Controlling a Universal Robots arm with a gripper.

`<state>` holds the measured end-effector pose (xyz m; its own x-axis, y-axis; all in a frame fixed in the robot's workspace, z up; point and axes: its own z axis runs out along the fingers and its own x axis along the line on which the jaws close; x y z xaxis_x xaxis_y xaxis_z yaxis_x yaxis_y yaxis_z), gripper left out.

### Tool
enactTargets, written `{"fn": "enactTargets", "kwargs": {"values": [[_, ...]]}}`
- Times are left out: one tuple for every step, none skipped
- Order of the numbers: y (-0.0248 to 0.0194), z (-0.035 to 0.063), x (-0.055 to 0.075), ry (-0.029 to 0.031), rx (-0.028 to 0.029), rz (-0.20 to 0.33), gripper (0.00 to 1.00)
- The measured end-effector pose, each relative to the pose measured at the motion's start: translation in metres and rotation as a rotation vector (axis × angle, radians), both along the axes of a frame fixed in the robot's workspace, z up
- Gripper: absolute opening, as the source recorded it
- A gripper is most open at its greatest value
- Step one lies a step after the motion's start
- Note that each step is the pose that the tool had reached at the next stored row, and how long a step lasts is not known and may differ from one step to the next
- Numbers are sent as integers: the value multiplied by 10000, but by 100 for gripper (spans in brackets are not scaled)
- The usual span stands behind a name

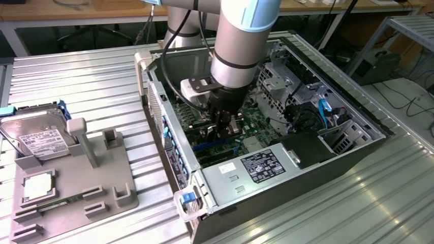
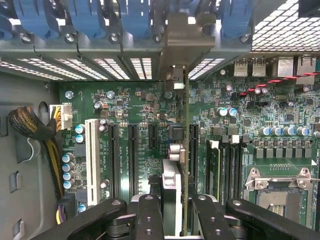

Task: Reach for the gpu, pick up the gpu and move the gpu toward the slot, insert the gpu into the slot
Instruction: 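Insert the gpu into the slot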

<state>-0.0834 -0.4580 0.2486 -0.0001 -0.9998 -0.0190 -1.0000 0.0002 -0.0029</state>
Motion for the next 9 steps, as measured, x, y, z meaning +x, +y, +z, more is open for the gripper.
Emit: {"fn": "enactTargets", "kwargs": {"values": [[0, 0, -2, 0, -1, 0, 28], [0, 0, -2, 0, -1, -1, 28], [0, 0, -2, 1, -2, 0, 28], [0, 0, -4, 2, -4, -1, 28], [1, 0, -7, 1, -4, -2, 28], [1, -1, -8, 1, -3, -1, 28], [0, -2, -8, 1, -1, 0, 28], [0, -2, -8, 1, -1, 0, 28], [0, -2, -8, 1, -1, 0, 28]]}}
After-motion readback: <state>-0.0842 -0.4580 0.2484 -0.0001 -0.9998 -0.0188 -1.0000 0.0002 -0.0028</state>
